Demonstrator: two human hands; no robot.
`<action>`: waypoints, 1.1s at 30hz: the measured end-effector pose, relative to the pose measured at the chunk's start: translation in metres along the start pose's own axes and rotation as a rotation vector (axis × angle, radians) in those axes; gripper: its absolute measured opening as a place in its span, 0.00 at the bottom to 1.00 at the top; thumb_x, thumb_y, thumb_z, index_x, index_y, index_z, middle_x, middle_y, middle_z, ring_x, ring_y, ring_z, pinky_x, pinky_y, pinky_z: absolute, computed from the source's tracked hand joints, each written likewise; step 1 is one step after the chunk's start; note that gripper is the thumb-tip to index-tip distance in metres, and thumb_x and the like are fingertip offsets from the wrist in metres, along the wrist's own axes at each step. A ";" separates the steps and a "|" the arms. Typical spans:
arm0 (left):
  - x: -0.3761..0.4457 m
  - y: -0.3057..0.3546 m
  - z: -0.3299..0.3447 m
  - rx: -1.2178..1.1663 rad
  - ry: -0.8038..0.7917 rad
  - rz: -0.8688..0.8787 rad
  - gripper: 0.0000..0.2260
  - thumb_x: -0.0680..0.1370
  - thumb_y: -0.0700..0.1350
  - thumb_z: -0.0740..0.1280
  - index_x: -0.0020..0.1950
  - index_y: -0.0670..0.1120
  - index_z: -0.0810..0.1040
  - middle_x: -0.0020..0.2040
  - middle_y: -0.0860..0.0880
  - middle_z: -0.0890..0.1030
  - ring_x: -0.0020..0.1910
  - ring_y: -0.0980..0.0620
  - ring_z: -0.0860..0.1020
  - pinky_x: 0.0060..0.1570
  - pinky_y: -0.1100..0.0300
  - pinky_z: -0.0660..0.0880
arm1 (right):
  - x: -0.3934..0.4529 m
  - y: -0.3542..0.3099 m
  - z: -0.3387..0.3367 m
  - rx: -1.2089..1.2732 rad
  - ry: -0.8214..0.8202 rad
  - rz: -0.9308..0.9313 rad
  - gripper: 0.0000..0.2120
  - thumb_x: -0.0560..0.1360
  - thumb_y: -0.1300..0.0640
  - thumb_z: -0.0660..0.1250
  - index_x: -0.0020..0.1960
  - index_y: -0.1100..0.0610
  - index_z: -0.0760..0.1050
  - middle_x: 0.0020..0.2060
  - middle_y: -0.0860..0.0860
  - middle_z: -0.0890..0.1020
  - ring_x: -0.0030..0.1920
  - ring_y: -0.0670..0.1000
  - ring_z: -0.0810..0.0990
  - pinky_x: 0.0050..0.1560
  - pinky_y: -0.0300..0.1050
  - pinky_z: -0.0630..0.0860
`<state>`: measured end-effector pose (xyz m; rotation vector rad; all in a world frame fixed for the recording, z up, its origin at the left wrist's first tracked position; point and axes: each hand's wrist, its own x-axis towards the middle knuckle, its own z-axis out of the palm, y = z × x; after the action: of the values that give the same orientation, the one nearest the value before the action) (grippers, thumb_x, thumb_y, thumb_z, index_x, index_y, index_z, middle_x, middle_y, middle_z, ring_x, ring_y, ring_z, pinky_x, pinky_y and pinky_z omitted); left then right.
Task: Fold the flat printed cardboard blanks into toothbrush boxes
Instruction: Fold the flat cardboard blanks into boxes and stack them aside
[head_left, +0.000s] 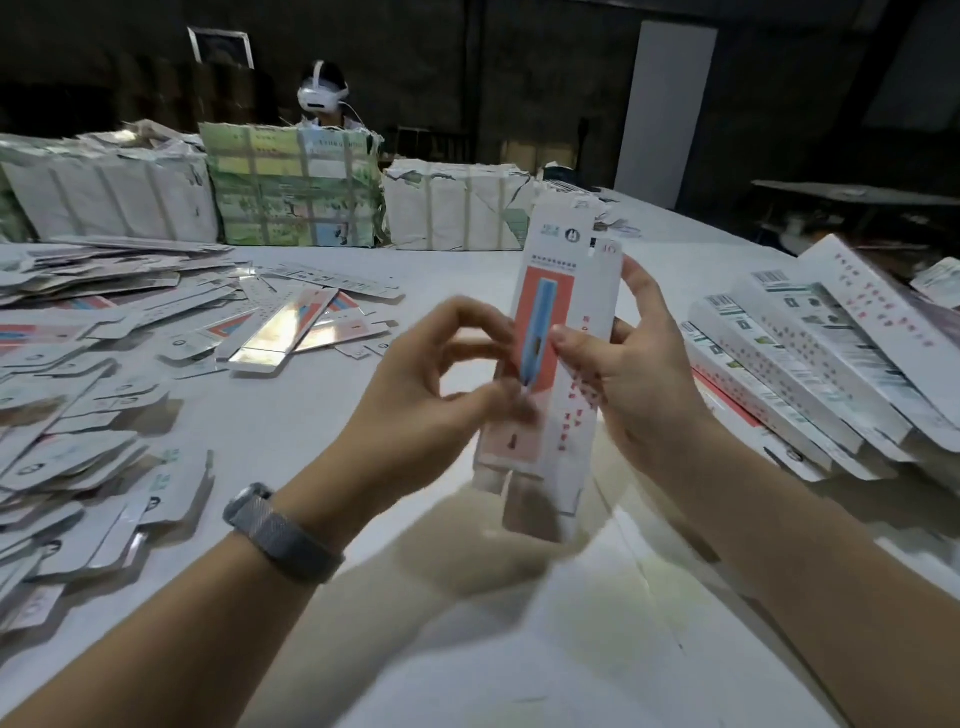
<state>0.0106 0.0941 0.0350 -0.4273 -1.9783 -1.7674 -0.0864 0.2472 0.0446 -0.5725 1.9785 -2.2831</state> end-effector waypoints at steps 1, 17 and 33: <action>0.002 -0.001 -0.001 -0.055 0.073 -0.061 0.15 0.70 0.37 0.73 0.51 0.50 0.75 0.52 0.53 0.79 0.53 0.53 0.81 0.45 0.55 0.81 | -0.003 -0.001 0.002 -0.015 -0.027 -0.021 0.38 0.75 0.64 0.71 0.76 0.40 0.59 0.47 0.51 0.86 0.50 0.53 0.86 0.47 0.60 0.84; 0.002 0.002 0.013 -0.401 -0.092 -0.325 0.20 0.82 0.59 0.58 0.73 0.60 0.67 0.58 0.51 0.83 0.52 0.51 0.83 0.46 0.59 0.79 | -0.019 0.003 0.016 -0.287 -0.126 -0.396 0.34 0.76 0.52 0.71 0.71 0.28 0.57 0.54 0.43 0.72 0.49 0.40 0.77 0.36 0.36 0.81; -0.008 0.003 0.007 -0.440 -0.151 -0.410 0.21 0.80 0.34 0.57 0.61 0.59 0.75 0.52 0.41 0.84 0.50 0.39 0.85 0.41 0.48 0.83 | -0.010 0.002 0.004 -0.589 -0.055 -0.595 0.24 0.79 0.51 0.64 0.75 0.45 0.66 0.35 0.52 0.76 0.37 0.53 0.79 0.41 0.51 0.80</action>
<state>0.0184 0.1017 0.0331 -0.3127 -1.8627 -2.5140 -0.0764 0.2456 0.0404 -1.4145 2.7381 -1.8318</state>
